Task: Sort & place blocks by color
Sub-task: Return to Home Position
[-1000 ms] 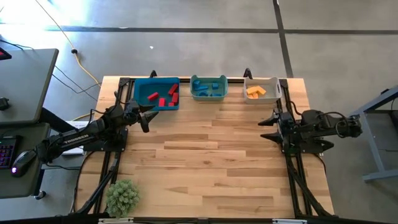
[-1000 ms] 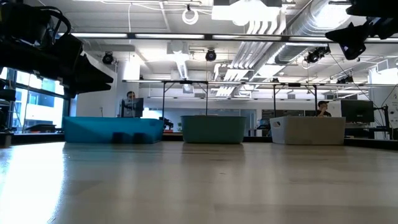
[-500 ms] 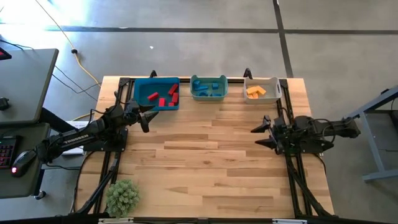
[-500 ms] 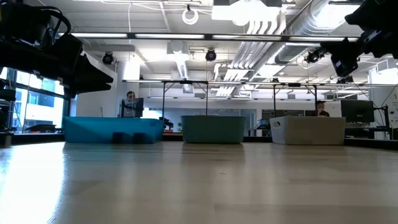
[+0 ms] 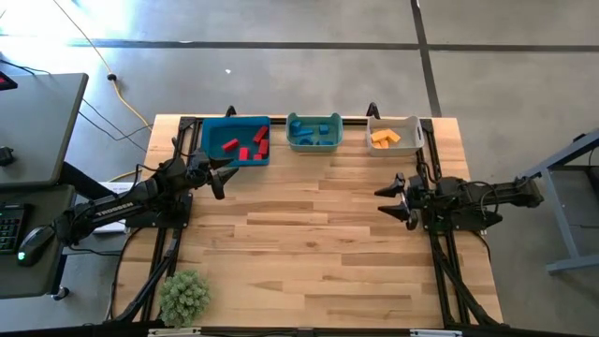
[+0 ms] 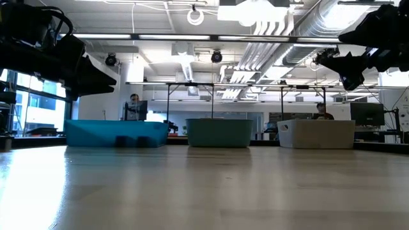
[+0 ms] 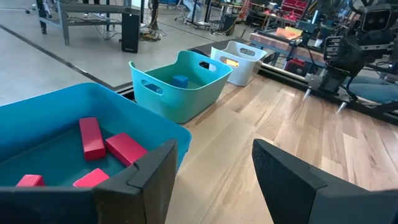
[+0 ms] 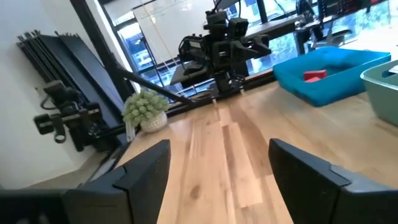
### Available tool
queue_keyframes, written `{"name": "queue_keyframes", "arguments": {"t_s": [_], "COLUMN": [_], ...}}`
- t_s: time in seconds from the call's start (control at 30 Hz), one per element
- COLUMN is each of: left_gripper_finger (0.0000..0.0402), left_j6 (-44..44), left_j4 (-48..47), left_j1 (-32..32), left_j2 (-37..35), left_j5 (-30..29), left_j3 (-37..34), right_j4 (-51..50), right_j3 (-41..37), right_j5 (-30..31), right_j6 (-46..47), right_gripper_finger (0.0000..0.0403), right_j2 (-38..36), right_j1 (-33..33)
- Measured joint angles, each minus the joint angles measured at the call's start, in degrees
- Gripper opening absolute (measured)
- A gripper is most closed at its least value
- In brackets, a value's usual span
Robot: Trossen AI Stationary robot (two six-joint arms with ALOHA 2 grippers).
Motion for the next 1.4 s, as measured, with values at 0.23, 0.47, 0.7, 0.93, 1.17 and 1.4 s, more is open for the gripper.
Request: {"name": "queue_keyframes", "arguments": {"t_s": [0.23, 0.47, 0.7, 0.93, 1.17, 1.4], "left_gripper_finger": [0.0200, 0.0200, 0.0200, 0.0200, 0.0200, 0.0200], "left_j6": [0.00, 0.00, 0.00, 0.00, 0.00, 0.00], "left_j4": [0.00, 0.00, 0.00, 0.00, 0.00, 0.00], "left_j1": [-0.01, -0.01, 0.01, 0.01, -0.01, 0.00], "left_j2": [0.00, 0.00, 0.00, 0.00, 0.00, 0.00], "left_j5": [0.00, -0.01, 0.00, 0.00, -0.01, -0.01], "left_j3": [0.00, 0.00, 0.00, 0.00, 0.00, 0.00], "right_j4": [-0.15, -0.28, -0.33, -0.37, -0.39, -0.39], "right_j3": [0.02, 0.02, 0.02, 0.02, 0.04, 0.04], "right_j5": [-0.88, -1.31, -1.29, -1.29, -1.29, -1.27], "right_j6": [11.06, 11.41, 11.49, 11.49, 11.49, 11.49], "right_gripper_finger": [0.0259, 0.0259, 0.0259, 0.0259, 0.0259, 0.0259], "right_j2": [0.00, 0.00, 0.00, 0.00, 0.00, 0.00], "right_j1": [0.00, 0.00, 0.00, 0.00, 0.00, 0.00]}}
